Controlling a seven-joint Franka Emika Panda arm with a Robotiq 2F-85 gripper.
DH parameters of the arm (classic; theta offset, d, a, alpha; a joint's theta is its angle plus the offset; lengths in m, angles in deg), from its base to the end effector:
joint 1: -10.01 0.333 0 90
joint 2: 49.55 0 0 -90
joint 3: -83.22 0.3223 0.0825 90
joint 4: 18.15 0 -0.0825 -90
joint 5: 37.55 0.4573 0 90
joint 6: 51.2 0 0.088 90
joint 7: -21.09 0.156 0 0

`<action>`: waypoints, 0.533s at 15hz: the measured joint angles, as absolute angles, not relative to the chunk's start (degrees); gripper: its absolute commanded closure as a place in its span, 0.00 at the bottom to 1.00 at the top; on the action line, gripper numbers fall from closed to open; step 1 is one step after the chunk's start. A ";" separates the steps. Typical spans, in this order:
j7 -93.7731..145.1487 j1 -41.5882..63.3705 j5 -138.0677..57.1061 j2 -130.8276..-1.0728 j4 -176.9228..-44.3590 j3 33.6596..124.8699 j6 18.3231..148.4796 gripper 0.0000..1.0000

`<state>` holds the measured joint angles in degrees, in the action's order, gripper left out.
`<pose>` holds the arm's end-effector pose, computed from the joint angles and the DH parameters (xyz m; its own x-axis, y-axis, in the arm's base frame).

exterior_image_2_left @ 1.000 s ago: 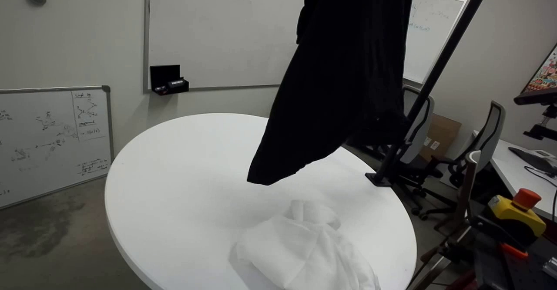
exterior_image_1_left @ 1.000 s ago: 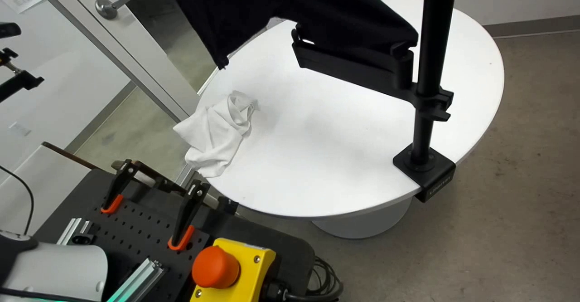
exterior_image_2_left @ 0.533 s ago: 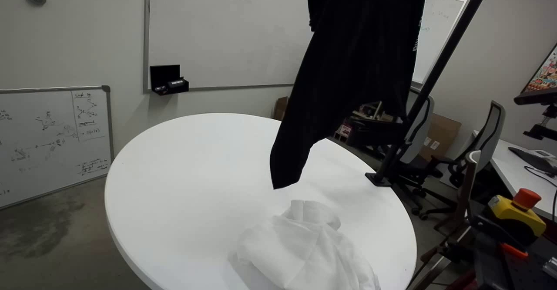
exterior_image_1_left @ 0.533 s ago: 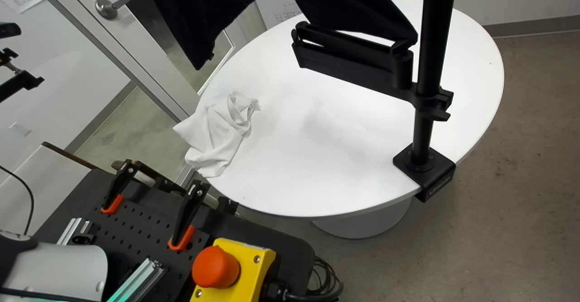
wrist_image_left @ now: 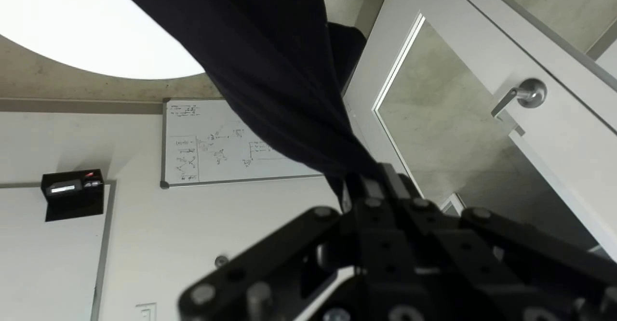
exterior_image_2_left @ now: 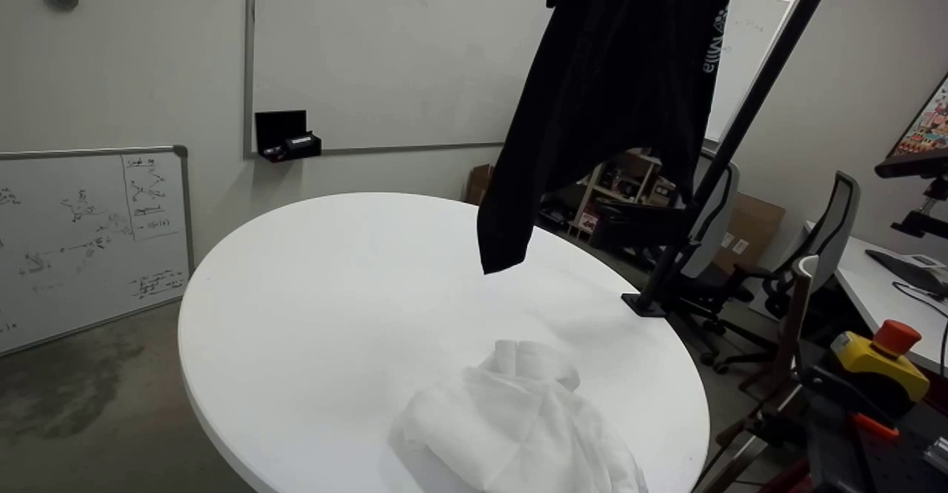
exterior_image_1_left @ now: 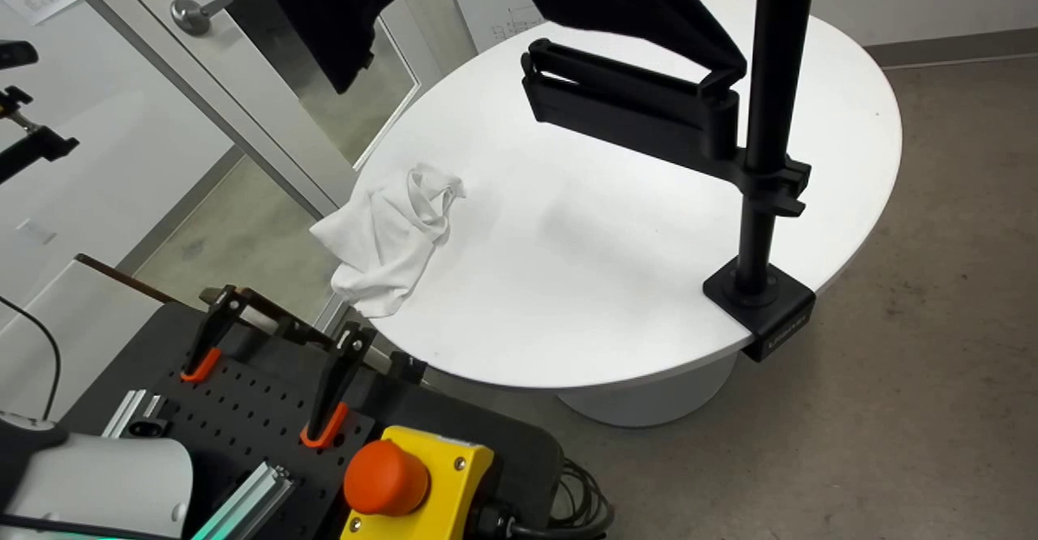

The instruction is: Pick up the black cloth from the tripod and put it on the table.

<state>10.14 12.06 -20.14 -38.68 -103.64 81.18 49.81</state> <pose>0.5858 0.0383 0.7715 0.8666 0.1226 0.4836 0.2493 -0.9461 -0.2068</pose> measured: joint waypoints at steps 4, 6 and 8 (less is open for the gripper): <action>12.18 11.20 -19.90 -38.77 -99.06 80.77 50.10 0.99; 12.98 11.20 -20.33 -38.76 -97.39 80.97 51.17 0.99; 13.06 11.03 -21.11 -39.31 -97.32 80.92 52.76 0.99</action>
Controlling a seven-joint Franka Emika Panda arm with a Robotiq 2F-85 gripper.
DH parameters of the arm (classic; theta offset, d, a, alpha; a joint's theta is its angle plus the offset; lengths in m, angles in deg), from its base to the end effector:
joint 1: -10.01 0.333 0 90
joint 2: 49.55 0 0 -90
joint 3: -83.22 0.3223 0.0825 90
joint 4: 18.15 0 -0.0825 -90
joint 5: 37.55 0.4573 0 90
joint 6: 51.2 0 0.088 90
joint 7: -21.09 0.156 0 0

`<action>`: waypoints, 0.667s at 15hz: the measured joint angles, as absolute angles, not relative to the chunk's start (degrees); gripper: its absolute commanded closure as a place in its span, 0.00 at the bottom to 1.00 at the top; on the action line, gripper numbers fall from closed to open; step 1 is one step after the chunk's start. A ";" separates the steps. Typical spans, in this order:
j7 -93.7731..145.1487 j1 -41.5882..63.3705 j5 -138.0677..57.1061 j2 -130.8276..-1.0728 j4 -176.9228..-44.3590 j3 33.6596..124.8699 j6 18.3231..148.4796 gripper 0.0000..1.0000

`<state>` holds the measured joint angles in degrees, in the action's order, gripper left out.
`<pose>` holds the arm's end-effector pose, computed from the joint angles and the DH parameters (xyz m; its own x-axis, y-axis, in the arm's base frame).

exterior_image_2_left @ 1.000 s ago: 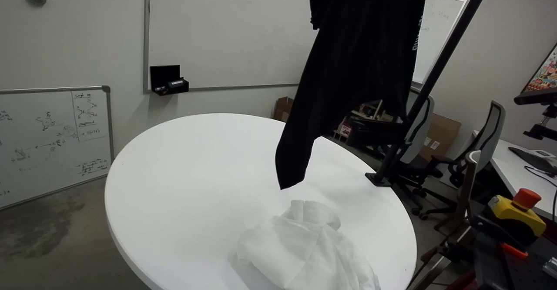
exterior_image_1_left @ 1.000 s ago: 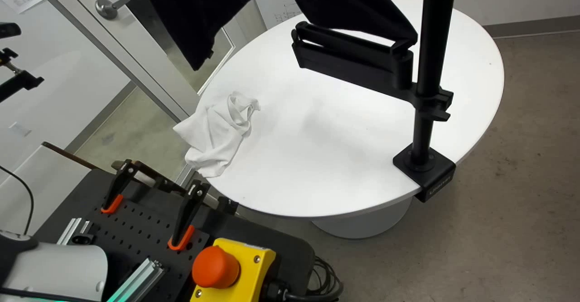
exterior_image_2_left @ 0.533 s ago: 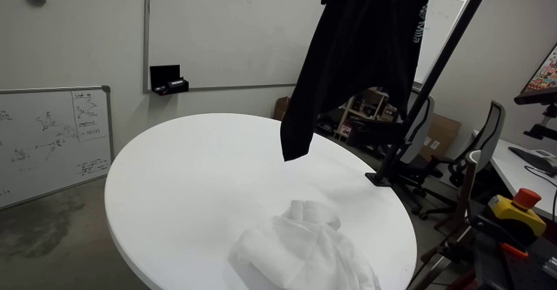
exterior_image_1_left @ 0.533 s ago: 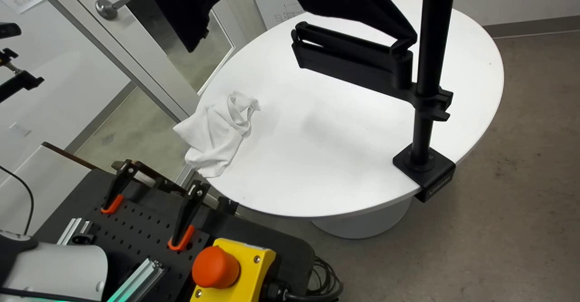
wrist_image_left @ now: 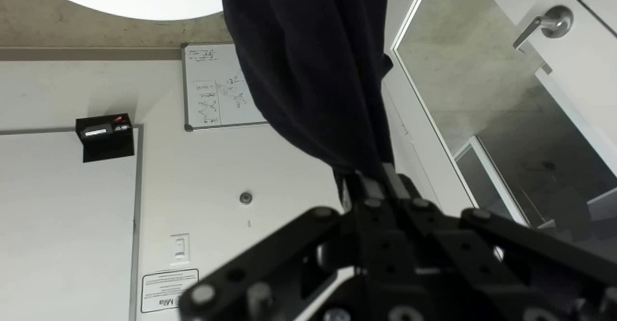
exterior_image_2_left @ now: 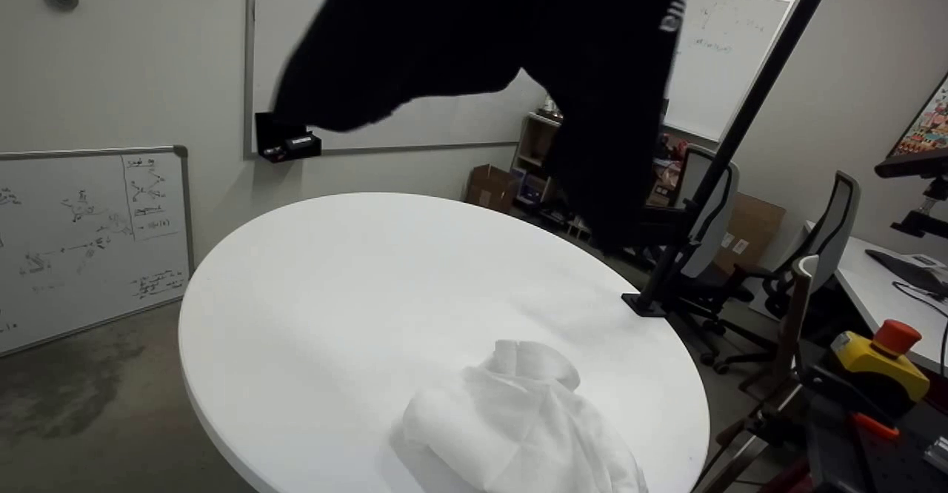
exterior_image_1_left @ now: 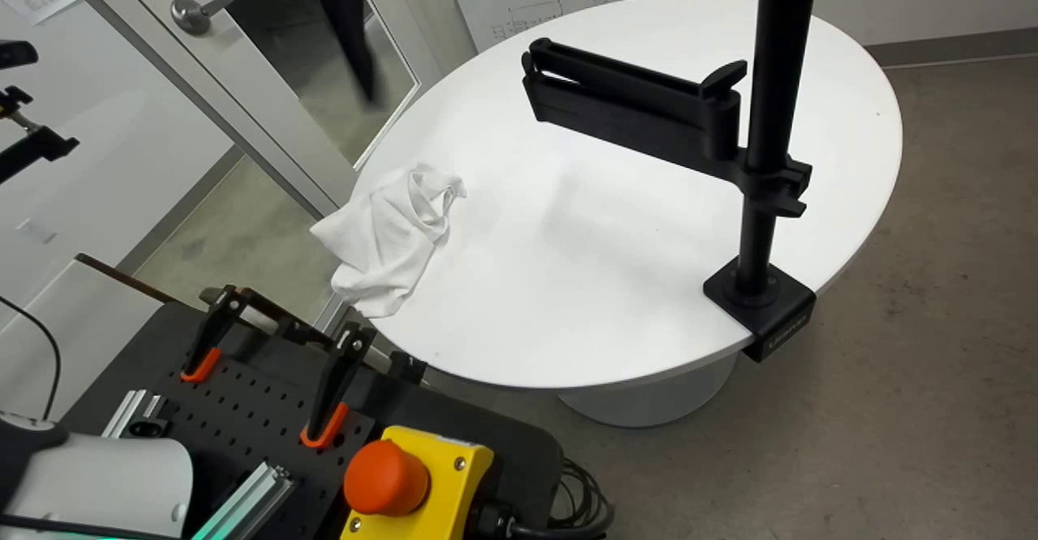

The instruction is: Pick up the black cloth from the tripod and put it on the table.

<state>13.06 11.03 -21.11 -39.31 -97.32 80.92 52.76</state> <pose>0.5813 0.0207 0.8341 0.8014 0.0447 0.5965 0.1948 -0.9624 -0.1895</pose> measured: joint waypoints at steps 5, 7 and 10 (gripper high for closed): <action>13.06 9.71 -22.32 -42.97 -97.41 80.33 55.42 0.99; 13.06 9.16 -22.68 -44.30 -97.55 80.12 55.54 0.99; 12.88 8.73 -24.68 -45.67 -98.85 80.11 55.55 0.99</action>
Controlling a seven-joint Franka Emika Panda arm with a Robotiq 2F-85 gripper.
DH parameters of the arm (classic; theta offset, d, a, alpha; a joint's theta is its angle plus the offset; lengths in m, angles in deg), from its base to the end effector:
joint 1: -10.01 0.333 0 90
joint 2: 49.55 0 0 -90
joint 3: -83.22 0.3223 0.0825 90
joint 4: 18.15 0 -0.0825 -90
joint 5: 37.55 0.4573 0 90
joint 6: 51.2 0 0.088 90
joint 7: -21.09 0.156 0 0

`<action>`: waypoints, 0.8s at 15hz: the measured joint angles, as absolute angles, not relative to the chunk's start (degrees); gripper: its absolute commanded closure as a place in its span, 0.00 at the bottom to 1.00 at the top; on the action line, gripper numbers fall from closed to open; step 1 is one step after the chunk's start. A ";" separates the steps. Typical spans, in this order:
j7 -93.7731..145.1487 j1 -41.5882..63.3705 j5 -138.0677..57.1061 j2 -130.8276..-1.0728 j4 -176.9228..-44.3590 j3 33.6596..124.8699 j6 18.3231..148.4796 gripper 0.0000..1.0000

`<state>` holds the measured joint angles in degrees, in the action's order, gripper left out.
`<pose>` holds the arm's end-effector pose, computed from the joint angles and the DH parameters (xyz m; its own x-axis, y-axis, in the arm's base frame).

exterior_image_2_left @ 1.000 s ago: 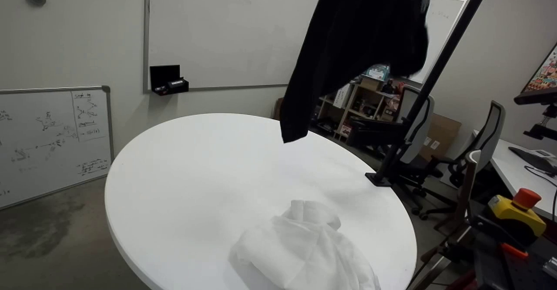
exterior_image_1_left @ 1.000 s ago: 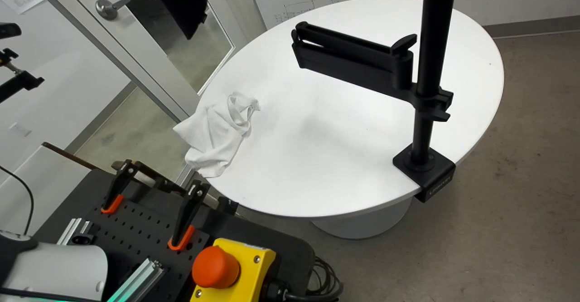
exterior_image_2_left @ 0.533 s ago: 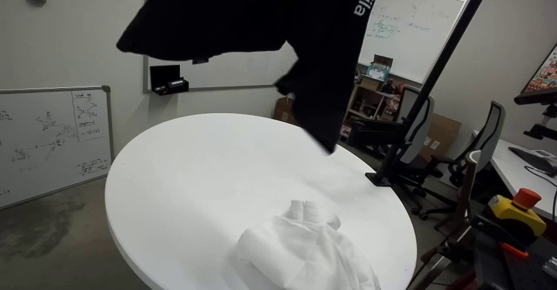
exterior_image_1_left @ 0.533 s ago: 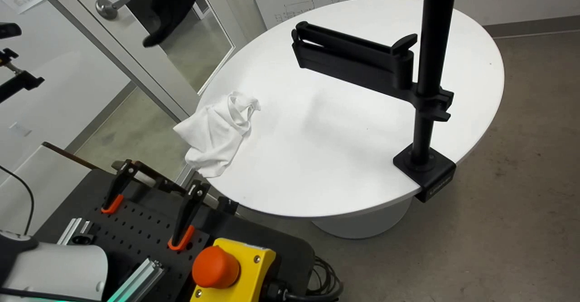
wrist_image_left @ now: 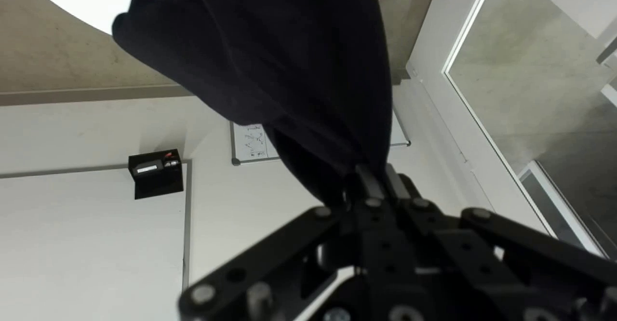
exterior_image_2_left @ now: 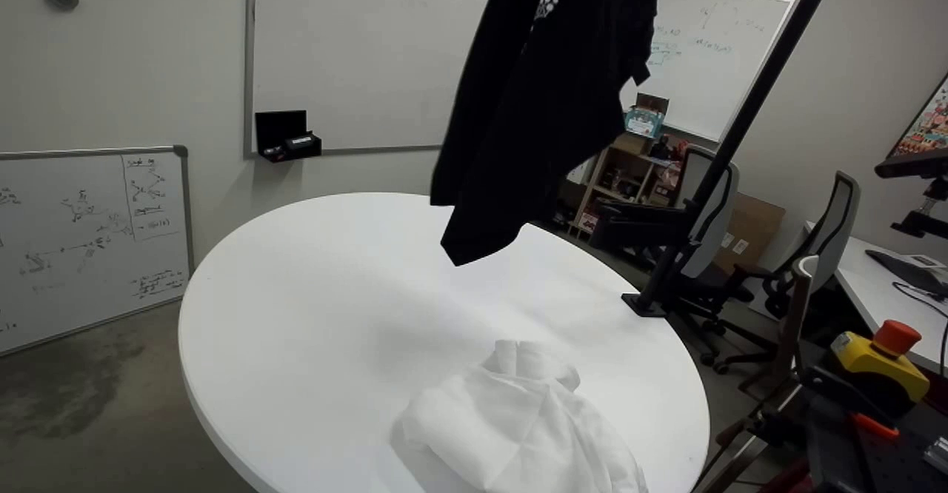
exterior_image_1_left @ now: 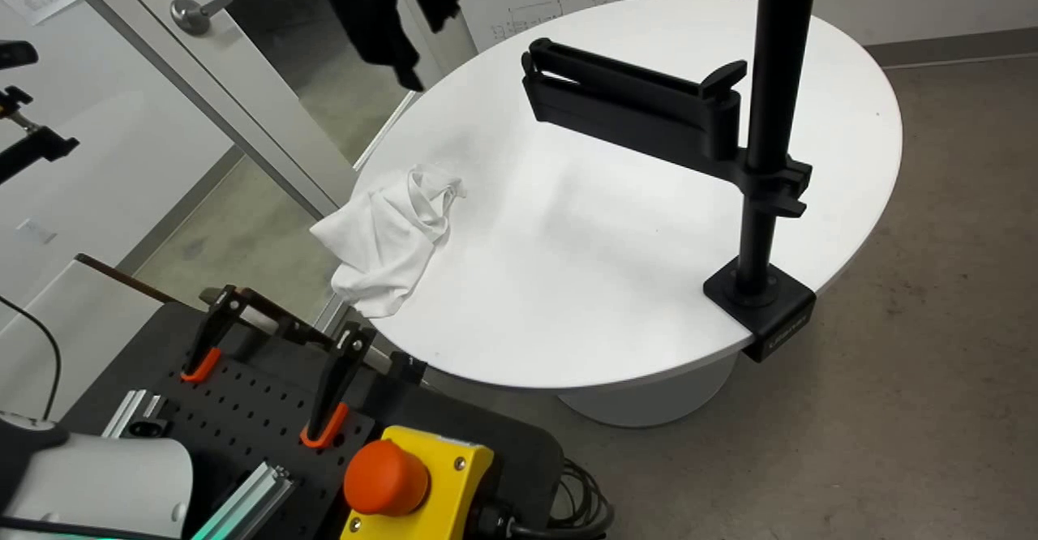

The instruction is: Pick up the black cloth from the tripod and put it on the table.

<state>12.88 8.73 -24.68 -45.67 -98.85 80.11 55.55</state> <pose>0.6405 -0.0229 0.7565 0.8553 0.0084 0.5180 0.0993 -0.9840 -0.1480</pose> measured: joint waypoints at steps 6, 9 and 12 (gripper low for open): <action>10.97 8.28 -29.47 -46.67 -107.58 80.04 55.61 0.99; 10.36 7.20 -31.48 -47.59 -112.47 79.64 55.74 0.99; 9.36 5.73 -32.14 -48.44 -116.47 78.51 55.75 0.99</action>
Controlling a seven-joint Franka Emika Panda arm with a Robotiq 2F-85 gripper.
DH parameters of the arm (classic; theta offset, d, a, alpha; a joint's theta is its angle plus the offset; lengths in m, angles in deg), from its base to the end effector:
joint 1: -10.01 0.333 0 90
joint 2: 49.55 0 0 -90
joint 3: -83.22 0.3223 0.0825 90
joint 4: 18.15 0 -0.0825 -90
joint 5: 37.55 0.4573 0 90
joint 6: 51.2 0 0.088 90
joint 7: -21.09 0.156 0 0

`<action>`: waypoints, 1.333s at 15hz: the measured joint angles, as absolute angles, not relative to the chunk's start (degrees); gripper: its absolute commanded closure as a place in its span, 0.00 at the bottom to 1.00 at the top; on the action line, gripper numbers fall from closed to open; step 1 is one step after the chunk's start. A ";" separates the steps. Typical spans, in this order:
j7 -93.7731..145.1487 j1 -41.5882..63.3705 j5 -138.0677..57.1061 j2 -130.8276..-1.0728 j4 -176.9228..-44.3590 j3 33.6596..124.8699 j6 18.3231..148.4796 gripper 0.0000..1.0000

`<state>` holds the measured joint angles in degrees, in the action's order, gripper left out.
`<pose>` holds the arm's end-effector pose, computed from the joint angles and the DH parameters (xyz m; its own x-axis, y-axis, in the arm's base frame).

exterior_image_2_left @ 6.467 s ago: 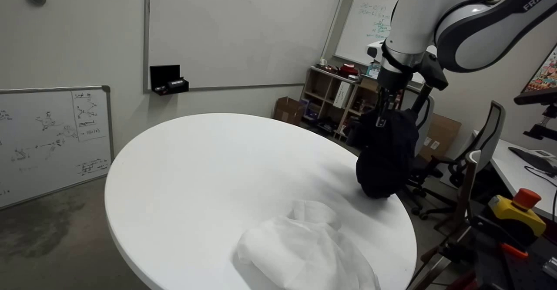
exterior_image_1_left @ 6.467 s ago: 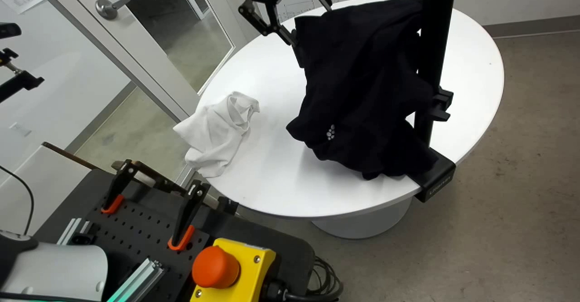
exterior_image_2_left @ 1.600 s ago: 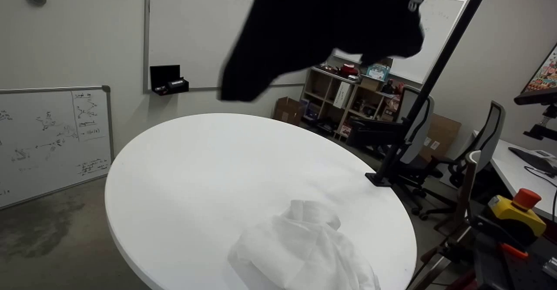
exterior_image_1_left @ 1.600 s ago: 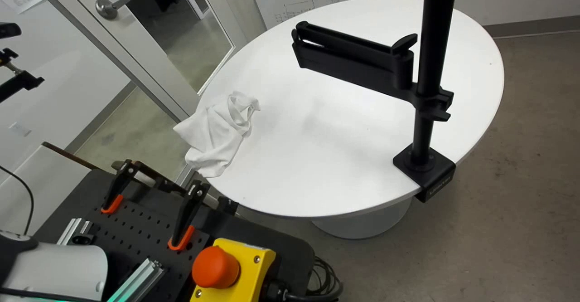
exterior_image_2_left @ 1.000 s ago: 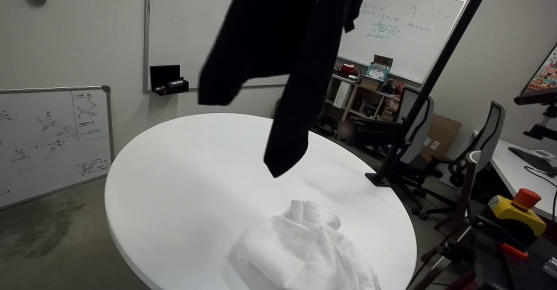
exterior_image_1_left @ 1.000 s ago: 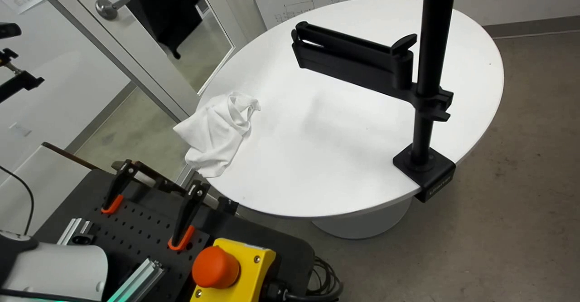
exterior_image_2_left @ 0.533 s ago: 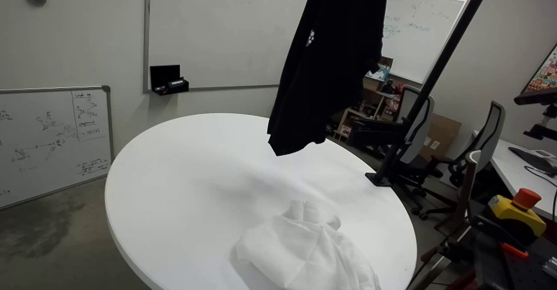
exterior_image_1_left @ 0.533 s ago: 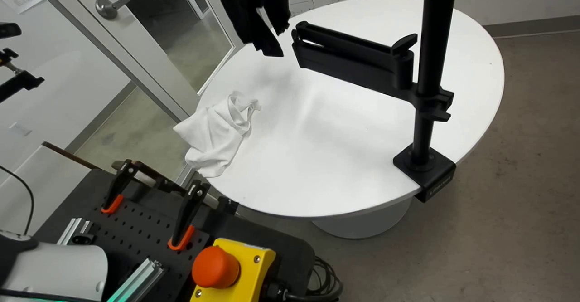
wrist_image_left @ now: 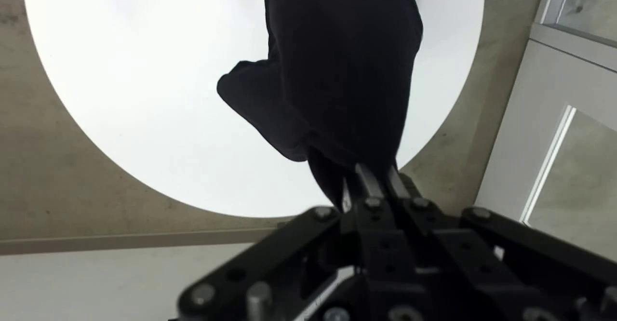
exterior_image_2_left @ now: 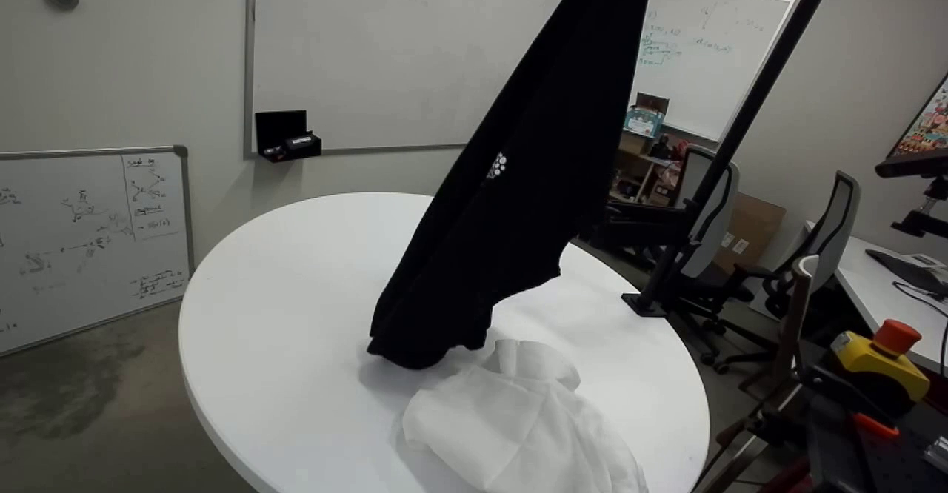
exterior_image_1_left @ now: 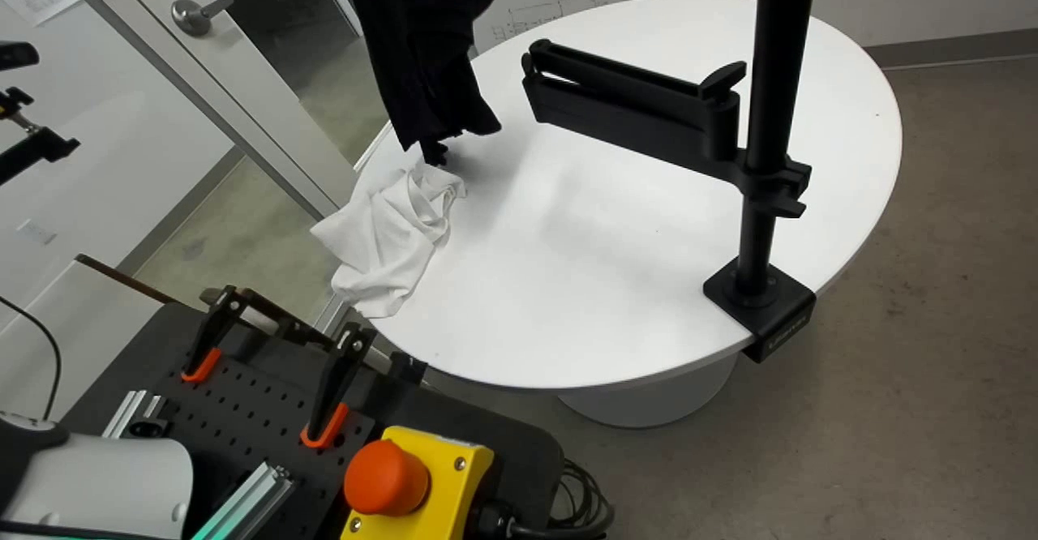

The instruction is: Pick up the black cloth from the tripod and put it on the table.

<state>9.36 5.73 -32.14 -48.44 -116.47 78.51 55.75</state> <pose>0.6472 -0.0909 0.5429 0.9828 0.0219 0.1836 0.0333 -0.9977 -0.0590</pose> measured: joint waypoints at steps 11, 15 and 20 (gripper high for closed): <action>3.74 3.74 -40.51 -47.94 -132.33 77.14 55.59 0.99; 2.85 3.98 -40.49 -48.21 -137.30 77.42 57.22 0.99; 2.85 5.08 -40.10 -48.56 -141.77 78.61 60.17 0.99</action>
<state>2.85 5.08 -40.10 -48.56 -141.77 78.61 60.17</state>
